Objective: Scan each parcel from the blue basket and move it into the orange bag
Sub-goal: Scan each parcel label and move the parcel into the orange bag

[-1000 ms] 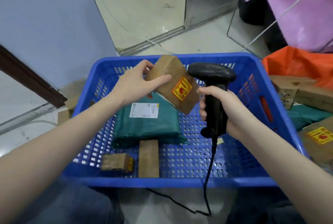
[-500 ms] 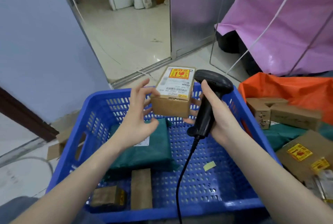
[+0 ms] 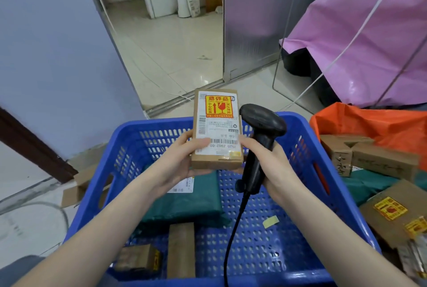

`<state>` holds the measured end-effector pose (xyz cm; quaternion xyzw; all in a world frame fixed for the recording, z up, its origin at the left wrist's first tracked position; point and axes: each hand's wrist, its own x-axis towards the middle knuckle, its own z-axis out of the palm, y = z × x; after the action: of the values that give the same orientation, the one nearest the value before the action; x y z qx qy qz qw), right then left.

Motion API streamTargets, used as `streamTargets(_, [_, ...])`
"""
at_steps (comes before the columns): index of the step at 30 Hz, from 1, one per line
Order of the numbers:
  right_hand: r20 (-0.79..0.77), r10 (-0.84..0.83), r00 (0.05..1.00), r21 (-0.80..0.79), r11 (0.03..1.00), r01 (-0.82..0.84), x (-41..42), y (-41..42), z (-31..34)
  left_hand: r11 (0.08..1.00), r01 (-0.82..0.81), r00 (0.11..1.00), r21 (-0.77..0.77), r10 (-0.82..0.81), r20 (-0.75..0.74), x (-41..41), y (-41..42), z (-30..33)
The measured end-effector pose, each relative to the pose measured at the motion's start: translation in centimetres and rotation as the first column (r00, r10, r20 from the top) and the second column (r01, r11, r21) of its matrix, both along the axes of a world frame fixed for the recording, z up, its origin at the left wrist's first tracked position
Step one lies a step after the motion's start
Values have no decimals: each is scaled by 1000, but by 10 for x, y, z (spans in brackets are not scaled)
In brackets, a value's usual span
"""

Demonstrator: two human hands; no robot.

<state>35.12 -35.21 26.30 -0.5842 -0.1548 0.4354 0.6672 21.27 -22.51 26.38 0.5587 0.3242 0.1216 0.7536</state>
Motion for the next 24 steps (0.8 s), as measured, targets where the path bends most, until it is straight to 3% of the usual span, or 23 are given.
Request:
streamTargets(4, [259, -55, 964, -8, 998, 59, 10, -3, -4, 970, -11, 993, 244, 39, -111, -5, 14, 7])
streamTargets(8, [365, 160, 917, 43, 981, -188, 9, -7, 2, 882, -121, 955, 456, 229, -190, -13, 27, 7])
streamTargets(13, [413, 290, 864, -16, 950, -311, -7, -5, 5, 855, -151, 940, 496, 280, -197, -13, 29, 7])
streamTargets(20, [434, 320, 842, -140, 947, -288, -6, -7, 4, 843, -150, 947, 517, 274, -171, -11, 28, 7])
streamTargets(24, [409, 302, 861, -112, 953, -281, -4, -7, 4, 835, -144, 946, 531, 274, -174, -10, 28, 6])
